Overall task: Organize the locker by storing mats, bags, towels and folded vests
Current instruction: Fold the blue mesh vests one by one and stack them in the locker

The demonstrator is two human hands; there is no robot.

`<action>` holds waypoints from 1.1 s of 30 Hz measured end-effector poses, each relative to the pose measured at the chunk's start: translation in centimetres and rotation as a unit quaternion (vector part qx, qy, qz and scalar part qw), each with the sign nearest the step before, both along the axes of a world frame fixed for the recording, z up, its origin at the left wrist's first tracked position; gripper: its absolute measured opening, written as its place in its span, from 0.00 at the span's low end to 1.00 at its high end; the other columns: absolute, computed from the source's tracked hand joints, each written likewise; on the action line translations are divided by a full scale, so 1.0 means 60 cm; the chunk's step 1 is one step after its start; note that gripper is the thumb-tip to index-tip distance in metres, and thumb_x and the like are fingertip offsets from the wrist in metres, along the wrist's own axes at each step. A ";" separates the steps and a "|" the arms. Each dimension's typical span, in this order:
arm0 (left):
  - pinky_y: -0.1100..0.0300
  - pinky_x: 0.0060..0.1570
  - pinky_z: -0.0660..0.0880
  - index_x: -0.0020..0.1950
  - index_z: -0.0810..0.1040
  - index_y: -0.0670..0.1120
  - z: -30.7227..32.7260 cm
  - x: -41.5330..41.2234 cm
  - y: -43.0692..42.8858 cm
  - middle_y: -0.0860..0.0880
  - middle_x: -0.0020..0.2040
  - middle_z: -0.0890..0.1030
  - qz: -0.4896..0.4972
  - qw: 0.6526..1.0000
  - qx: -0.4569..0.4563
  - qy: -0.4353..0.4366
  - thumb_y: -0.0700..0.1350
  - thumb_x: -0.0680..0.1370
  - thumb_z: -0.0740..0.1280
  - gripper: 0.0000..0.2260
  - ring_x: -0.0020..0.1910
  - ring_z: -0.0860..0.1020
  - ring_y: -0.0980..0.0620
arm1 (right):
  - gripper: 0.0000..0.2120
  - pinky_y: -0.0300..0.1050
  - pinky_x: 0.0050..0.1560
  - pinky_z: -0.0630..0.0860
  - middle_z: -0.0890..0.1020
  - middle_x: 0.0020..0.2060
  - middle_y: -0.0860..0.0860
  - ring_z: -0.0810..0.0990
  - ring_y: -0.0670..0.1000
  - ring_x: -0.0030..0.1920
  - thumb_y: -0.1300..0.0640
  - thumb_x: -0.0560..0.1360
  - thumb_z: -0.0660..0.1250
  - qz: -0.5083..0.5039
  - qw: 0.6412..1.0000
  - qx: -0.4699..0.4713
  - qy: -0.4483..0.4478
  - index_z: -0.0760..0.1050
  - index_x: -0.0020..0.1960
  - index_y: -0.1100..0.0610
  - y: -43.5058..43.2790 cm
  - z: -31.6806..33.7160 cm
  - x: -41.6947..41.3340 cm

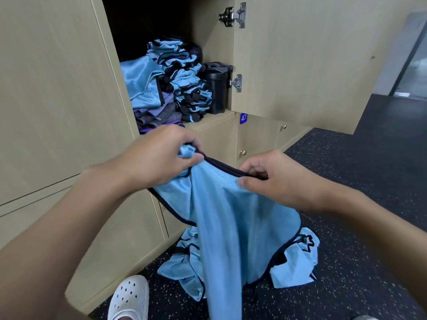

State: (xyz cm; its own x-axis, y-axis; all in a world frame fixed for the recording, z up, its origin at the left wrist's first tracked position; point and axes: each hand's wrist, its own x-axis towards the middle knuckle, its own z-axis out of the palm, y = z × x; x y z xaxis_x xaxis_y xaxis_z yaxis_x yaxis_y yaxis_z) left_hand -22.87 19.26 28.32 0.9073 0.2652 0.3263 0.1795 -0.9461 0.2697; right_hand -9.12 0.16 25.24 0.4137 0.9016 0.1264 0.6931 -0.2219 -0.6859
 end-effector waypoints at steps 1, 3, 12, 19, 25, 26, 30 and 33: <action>0.50 0.48 0.77 0.46 0.80 0.54 0.004 -0.005 0.007 0.57 0.44 0.82 0.021 1.000 0.015 0.004 0.52 0.77 0.70 0.03 0.45 0.79 0.52 | 0.05 0.48 0.39 0.74 0.84 0.39 0.58 0.74 0.47 0.35 0.58 0.78 0.68 0.000 1.000 -0.001 0.000 0.80 0.45 0.59 -0.003 0.001 0.003; 0.50 0.49 0.76 0.47 0.78 0.56 0.007 -0.011 0.017 0.57 0.47 0.81 0.054 0.997 0.052 0.008 0.52 0.77 0.70 0.02 0.49 0.79 0.50 | 0.06 0.41 0.35 0.70 0.83 0.37 0.59 0.71 0.46 0.32 0.58 0.77 0.68 -0.004 1.000 0.004 -0.010 0.79 0.44 0.60 -0.006 0.003 0.006; 0.64 0.45 0.73 0.51 0.83 0.53 -0.043 0.030 -0.063 0.57 0.43 0.84 -0.154 0.971 -0.180 0.036 0.45 0.74 0.76 0.08 0.41 0.78 0.62 | 0.06 0.39 0.33 0.66 0.80 0.33 0.56 0.69 0.44 0.31 0.61 0.76 0.69 0.013 0.999 0.036 -0.013 0.78 0.40 0.55 0.007 0.001 -0.005; 0.52 0.47 0.76 0.39 0.77 0.59 -0.026 0.016 -0.005 0.57 0.40 0.81 -0.046 0.997 -0.032 0.052 0.50 0.76 0.72 0.08 0.42 0.79 0.55 | 0.03 0.36 0.36 0.69 0.82 0.35 0.53 0.72 0.43 0.33 0.57 0.76 0.70 -0.012 0.998 0.068 0.014 0.80 0.47 0.56 -0.013 0.014 0.011; 0.70 0.53 0.73 0.53 0.82 0.55 -0.026 0.013 -0.027 0.62 0.49 0.83 -0.094 0.987 -0.123 0.041 0.47 0.74 0.76 0.10 0.49 0.79 0.67 | 0.05 0.38 0.37 0.69 0.80 0.36 0.52 0.72 0.45 0.33 0.62 0.76 0.69 0.016 0.995 0.088 0.042 0.77 0.51 0.55 -0.017 0.018 0.014; 0.74 0.51 0.71 0.56 0.82 0.52 -0.032 0.018 -0.042 0.63 0.48 0.83 -0.120 0.979 -0.160 0.035 0.46 0.73 0.76 0.12 0.48 0.79 0.70 | 0.05 0.40 0.38 0.69 0.79 0.35 0.53 0.72 0.46 0.33 0.63 0.76 0.69 0.030 0.995 0.087 0.044 0.77 0.51 0.55 -0.015 0.018 0.010; 0.64 0.39 0.75 0.46 0.84 0.49 -0.047 0.036 -0.075 0.57 0.38 0.84 -0.148 0.964 -0.222 0.021 0.44 0.76 0.74 0.01 0.36 0.78 0.61 | 0.06 0.45 0.43 0.72 0.83 0.37 0.56 0.75 0.49 0.37 0.65 0.76 0.69 0.056 0.994 0.078 0.054 0.75 0.51 0.57 -0.011 0.018 0.001; 0.52 0.44 0.77 0.42 0.83 0.51 -0.043 0.036 -0.055 0.52 0.39 0.84 -0.104 0.976 -0.188 0.016 0.46 0.76 0.73 0.04 0.38 0.79 0.47 | 0.05 0.35 0.37 0.69 0.82 0.37 0.58 0.73 0.43 0.32 0.63 0.77 0.68 0.043 0.996 0.072 0.040 0.75 0.53 0.58 -0.019 0.022 0.007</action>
State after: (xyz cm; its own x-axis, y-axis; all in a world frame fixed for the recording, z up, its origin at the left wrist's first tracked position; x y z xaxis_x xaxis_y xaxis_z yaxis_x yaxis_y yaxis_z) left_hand -20.73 15.97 25.72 0.9624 0.1695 0.2120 0.0078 -0.7979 0.6027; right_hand -8.72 -0.99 26.57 0.3492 0.9094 0.2260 0.6469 -0.0594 -0.7603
